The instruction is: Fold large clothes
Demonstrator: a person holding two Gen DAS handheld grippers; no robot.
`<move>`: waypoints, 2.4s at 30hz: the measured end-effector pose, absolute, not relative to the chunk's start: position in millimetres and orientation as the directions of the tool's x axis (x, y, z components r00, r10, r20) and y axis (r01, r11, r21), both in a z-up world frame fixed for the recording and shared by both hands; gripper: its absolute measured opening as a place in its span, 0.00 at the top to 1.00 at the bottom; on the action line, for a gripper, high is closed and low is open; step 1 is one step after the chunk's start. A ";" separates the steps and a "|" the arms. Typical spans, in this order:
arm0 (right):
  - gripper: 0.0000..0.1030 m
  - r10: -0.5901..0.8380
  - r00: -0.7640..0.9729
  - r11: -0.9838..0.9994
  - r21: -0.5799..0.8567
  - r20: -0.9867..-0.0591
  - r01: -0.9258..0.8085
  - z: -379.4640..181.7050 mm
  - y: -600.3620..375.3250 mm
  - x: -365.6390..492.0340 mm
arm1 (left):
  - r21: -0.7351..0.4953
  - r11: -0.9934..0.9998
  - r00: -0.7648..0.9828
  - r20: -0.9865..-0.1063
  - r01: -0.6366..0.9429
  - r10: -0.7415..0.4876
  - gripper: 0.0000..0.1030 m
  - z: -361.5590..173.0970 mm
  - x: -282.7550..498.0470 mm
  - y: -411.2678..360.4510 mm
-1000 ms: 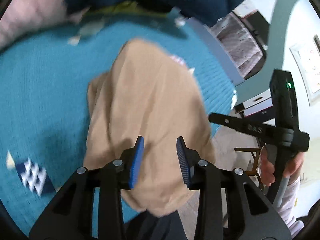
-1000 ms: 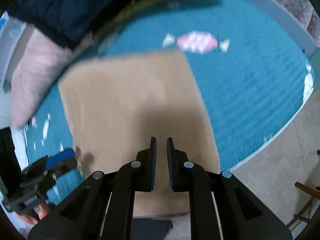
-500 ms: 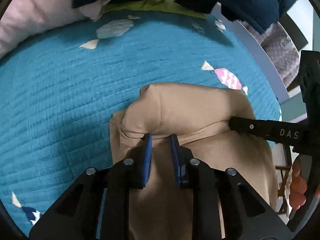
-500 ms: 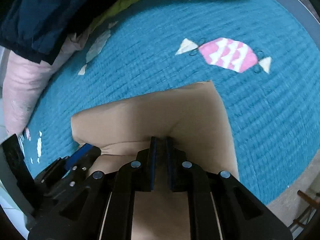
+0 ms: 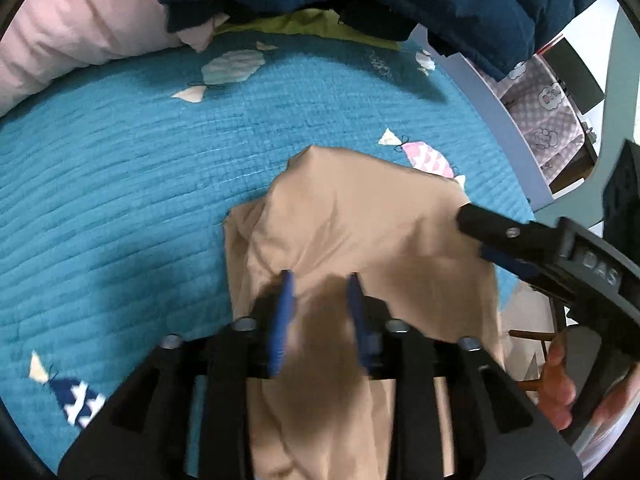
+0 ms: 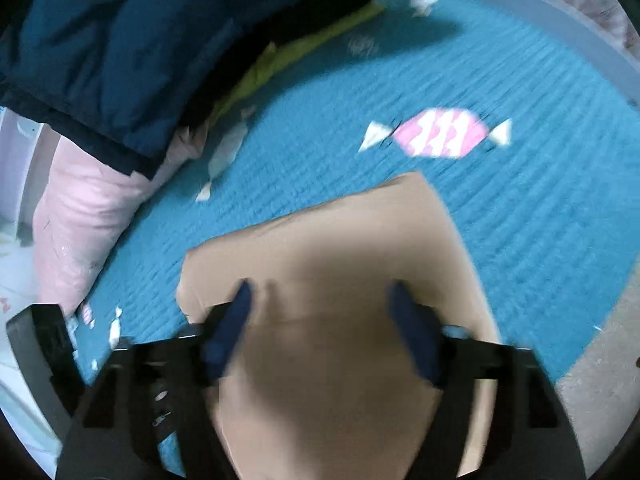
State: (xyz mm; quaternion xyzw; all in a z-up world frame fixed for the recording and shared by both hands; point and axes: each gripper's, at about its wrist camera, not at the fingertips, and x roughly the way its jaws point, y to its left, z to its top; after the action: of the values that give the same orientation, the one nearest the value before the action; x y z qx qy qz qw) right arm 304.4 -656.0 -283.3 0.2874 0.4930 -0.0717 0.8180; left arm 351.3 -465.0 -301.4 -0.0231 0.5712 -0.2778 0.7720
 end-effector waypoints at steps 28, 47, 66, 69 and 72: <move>0.09 -0.128 0.699 0.875 0.252 -0.704 0.414 -164.0 -516.7 136.4 | -0.196 0.895 0.400 -0.841 0.401 -0.364 0.36 -195.3 208.8 -329.2; 0.09 -0.184 0.770 0.956 0.073 -0.611 0.286 -82.7 -381.9 69.0 | -0.156 0.936 0.606 -0.726 0.314 -0.325 0.31 -109.0 109.5 -203.0; 0.09 -0.260 0.871 0.962 -0.035 -0.416 0.270 -59.3 -290.3 -3.8 | -0.069 0.980 0.790 -0.582 0.188 -0.193 0.12 -61.9 19.0 -119.8; 0.09 -0.285 0.880 0.957 -0.053 -0.381 0.287 -52.3 -281.8 -13.0 | -0.035 0.982 0.819 -0.547 0.184 -0.173 0.12 -51.9 7.0 -115.6; 0.09 -0.309 0.889 0.951 -0.078 -0.339 0.300 -46.4 -274.5 -20.9 | -0.017 0.983 0.837 -0.522 0.180 -0.163 0.12 -44.8 -1.6 -112.9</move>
State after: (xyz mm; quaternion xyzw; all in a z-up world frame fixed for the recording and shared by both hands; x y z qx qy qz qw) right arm -20.9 -274.5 -46.4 -0.0118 0.1761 -0.1567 0.9717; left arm -1.6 -112.9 -44.9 0.0162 0.2708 -0.0894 0.9583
